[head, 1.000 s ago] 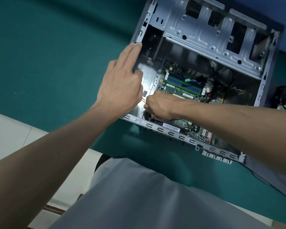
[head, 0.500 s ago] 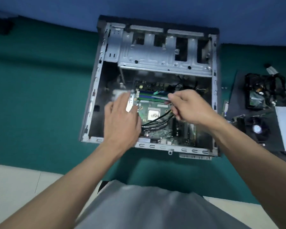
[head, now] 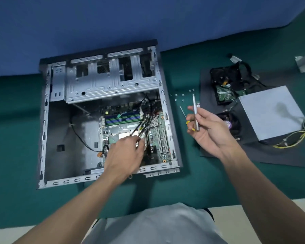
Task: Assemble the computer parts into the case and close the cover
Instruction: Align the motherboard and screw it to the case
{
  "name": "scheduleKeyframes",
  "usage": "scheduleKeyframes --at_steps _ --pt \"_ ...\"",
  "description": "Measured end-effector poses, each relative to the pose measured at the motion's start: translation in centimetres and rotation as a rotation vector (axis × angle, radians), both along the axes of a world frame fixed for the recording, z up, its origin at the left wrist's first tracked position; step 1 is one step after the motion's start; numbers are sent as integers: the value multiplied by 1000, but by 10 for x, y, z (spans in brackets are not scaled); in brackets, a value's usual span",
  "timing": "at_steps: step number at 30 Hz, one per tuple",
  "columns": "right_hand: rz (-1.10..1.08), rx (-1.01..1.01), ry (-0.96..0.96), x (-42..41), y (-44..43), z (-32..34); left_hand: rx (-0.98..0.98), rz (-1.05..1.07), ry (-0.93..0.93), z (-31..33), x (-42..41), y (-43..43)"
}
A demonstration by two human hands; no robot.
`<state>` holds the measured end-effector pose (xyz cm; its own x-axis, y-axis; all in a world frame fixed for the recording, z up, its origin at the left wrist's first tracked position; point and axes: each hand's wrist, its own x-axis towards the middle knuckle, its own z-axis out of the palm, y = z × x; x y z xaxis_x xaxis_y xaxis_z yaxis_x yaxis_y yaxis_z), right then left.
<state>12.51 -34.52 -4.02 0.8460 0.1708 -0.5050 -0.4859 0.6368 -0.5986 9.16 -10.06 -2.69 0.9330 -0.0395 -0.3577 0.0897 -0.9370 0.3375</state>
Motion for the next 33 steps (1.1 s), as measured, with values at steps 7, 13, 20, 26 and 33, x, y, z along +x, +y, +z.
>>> scheduleKeyframes --at_steps 7,13,20,26,33 --pt "174 -849 53 25 22 -48 40 51 97 -3 1 -3" --pt "396 -1533 -149 33 39 -79 74 77 92 -2 -1 -7" --pt "379 -1444 75 45 46 -88 68 94 79 -1 -2 -8" --pt "351 -1311 239 47 51 -84 53 103 70 -3 -4 -7" --pt "210 -1417 165 37 42 -69 21 70 56 0 -4 -5"
